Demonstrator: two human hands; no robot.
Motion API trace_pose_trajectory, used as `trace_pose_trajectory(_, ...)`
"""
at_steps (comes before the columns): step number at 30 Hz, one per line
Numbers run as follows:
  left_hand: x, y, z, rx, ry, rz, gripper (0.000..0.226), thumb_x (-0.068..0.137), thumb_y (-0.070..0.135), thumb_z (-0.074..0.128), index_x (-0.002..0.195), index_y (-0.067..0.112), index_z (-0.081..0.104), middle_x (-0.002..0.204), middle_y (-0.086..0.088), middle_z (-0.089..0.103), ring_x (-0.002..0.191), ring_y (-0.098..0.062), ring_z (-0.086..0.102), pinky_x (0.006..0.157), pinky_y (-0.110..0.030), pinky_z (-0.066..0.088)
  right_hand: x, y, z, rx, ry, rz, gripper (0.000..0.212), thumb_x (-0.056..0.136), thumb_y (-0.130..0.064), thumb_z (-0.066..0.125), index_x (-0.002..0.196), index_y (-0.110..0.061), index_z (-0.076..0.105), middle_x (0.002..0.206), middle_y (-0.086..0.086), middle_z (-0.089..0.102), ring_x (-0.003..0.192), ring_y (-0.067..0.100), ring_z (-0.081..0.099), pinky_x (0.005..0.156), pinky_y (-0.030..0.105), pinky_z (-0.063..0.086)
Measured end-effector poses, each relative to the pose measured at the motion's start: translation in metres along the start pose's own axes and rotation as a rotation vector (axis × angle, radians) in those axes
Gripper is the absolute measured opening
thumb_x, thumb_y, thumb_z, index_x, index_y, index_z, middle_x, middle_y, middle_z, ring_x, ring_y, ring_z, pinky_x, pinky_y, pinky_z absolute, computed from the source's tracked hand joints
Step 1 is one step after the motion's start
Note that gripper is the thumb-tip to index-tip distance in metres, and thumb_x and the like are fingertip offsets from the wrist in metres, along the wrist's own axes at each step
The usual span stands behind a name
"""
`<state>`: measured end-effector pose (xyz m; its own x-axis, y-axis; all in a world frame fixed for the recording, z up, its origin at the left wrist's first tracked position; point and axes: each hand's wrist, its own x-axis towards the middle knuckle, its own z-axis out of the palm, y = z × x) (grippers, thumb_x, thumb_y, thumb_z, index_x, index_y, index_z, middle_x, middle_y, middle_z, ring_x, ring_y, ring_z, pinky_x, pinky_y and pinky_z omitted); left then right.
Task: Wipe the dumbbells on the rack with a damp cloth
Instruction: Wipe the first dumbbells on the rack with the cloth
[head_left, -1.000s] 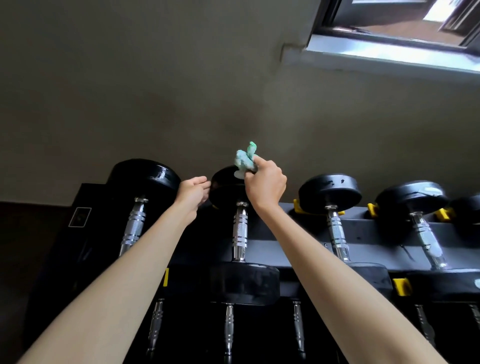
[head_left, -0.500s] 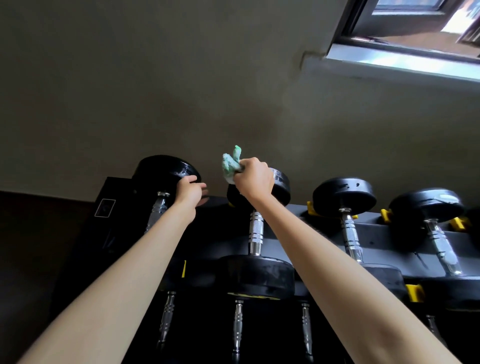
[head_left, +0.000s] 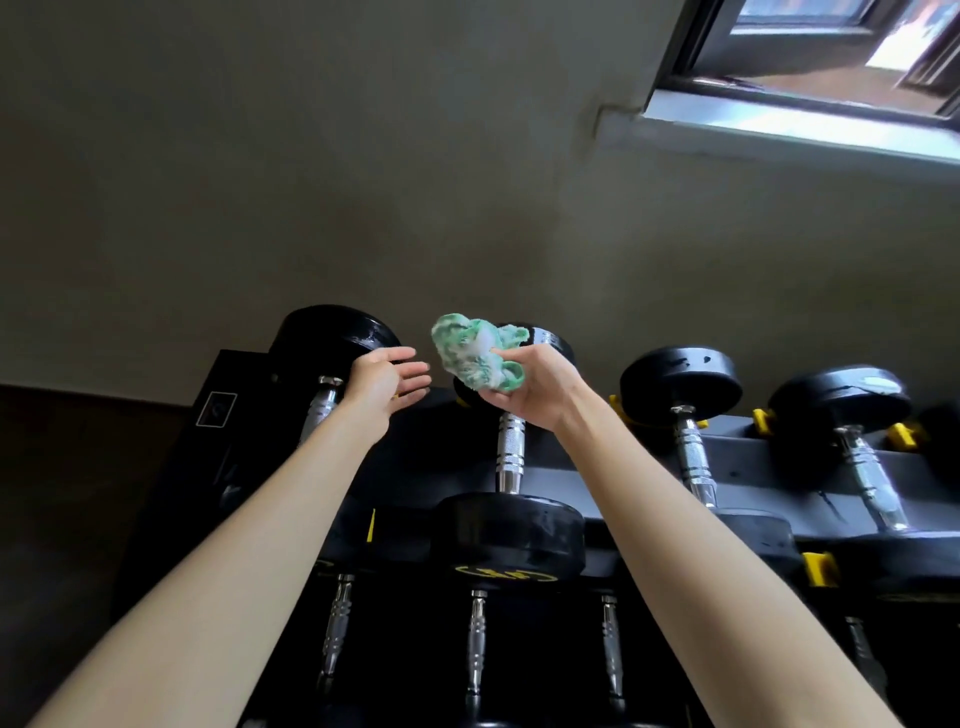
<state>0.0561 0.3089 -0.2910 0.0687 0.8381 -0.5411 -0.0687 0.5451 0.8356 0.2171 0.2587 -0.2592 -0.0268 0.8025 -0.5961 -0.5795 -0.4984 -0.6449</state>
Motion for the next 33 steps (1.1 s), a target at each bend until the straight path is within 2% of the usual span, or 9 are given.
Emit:
trace_pose_trajectory(2, -0.008, 0.005, 0.007, -0.059, -0.164, -0.014, 0.041, 0.091, -0.011, 0.026, 0.120, 0.002, 0.052, 0.109, -0.017, 0.063, 0.085, -0.023, 0.064, 0.070, -0.029, 0.053, -0.003, 0.004, -0.010, 0.088, -0.051, 0.018, 0.029, 0.093, -0.002, 0.040, 0.120, -0.001, 0.051, 0.112, 0.015, 0.062, 0.095, 0.025, 0.061, 0.062, 0.026, 0.058)
trace_pose_trajectory(4, -0.016, 0.010, 0.014, -0.064, -0.318, -0.017, 0.032, 0.094, -0.003, 0.034, 0.111, 0.006, 0.058, 0.100, -0.011, 0.066, 0.085, -0.023, 0.065, 0.075, -0.031, 0.052, -0.007, 0.006, -0.019, 0.140, -0.074, 0.031, 0.034, 0.095, -0.004, 0.038, 0.127, 0.001, 0.047, 0.122, 0.019, 0.059, 0.102, 0.028, 0.061, 0.069, 0.029, 0.058)
trace_pose_trajectory(7, -0.020, 0.012, 0.022, -0.026, -0.414, -0.004, 0.022, 0.095, 0.006, 0.042, 0.103, 0.010, 0.062, 0.095, -0.008, 0.066, 0.084, -0.022, 0.065, 0.076, -0.033, 0.055, -0.013, 0.008, -0.030, 0.198, -0.097, 0.002, 0.028, 0.096, -0.001, 0.037, 0.120, 0.003, 0.051, 0.106, 0.018, 0.066, 0.085, 0.027, 0.069, 0.073, 0.033, 0.059)
trace_pose_trajectory(11, -0.022, 0.008, 0.030, 0.060, -0.422, 0.069, 0.008, 0.093, 0.009, 0.053, 0.088, 0.011, 0.058, 0.086, -0.007, 0.064, 0.071, -0.015, 0.065, 0.063, -0.026, 0.059, -0.020, 0.009, -0.044, -0.048, -0.049, -0.088, 0.027, 0.093, 0.001, 0.041, 0.117, -0.003, 0.054, 0.101, 0.011, 0.067, 0.078, 0.019, 0.070, 0.068, 0.030, 0.059)
trace_pose_trajectory(16, -0.028, 0.003, 0.045, 0.087, -0.354, 0.191, 0.018, 0.094, 0.011, 0.051, 0.077, 0.014, 0.049, 0.089, -0.004, 0.059, 0.075, -0.013, 0.059, 0.054, -0.023, 0.056, -0.026, 0.008, -0.054, -0.157, 0.041, -0.132, 0.022, 0.088, 0.001, 0.054, 0.104, -0.014, 0.059, 0.097, 0.006, 0.069, 0.071, 0.018, 0.070, 0.063, 0.030, 0.058)
trace_pose_trajectory(21, -0.033, 0.007, 0.058, -0.004, -0.303, 0.311, 0.022, 0.092, 0.004, 0.050, 0.072, 0.014, 0.047, 0.086, 0.000, 0.061, 0.082, -0.008, 0.059, 0.078, -0.027, 0.051, -0.027, 0.004, -0.057, -0.098, 0.106, -0.205, 0.025, 0.087, 0.004, 0.055, 0.101, -0.017, 0.056, 0.096, 0.008, 0.068, 0.065, 0.018, 0.070, 0.059, 0.027, 0.057)
trace_pose_trajectory(26, -0.038, 0.008, 0.067, -0.053, -0.360, 0.414, 0.025, 0.091, 0.001, 0.051, 0.070, 0.014, 0.046, 0.080, -0.002, 0.057, 0.079, -0.011, 0.058, 0.075, -0.023, 0.050, -0.029, 0.002, -0.056, -0.134, 0.228, -0.268, 0.023, 0.086, 0.008, 0.053, 0.096, -0.012, 0.055, 0.087, 0.007, 0.066, 0.063, 0.015, 0.068, 0.054, 0.023, 0.055)
trace_pose_trajectory(29, -0.041, 0.010, 0.072, 0.087, -0.375, 0.549, 0.023, 0.086, 0.000, 0.059, 0.070, 0.014, 0.049, 0.080, -0.002, 0.058, 0.078, -0.013, 0.055, 0.077, -0.024, 0.049, -0.030, 0.000, -0.057, -0.165, 0.288, -0.299, 0.023, 0.086, 0.010, 0.052, 0.102, -0.007, 0.055, 0.087, 0.008, 0.065, 0.070, 0.017, 0.065, 0.051, 0.020, 0.055)
trace_pose_trajectory(33, -0.052, 0.012, 0.081, 0.365, -0.432, 0.702, 0.027, 0.082, 0.000, 0.063, 0.066, 0.016, 0.049, 0.083, 0.005, 0.062, 0.070, -0.007, 0.054, 0.063, -0.012, 0.044, -0.031, -0.002, -0.060, -0.193, 0.325, -0.288, 0.027, 0.085, 0.011, 0.053, 0.111, 0.004, 0.056, 0.087, 0.011, 0.064, 0.070, 0.018, 0.064, 0.048, 0.020, 0.053)
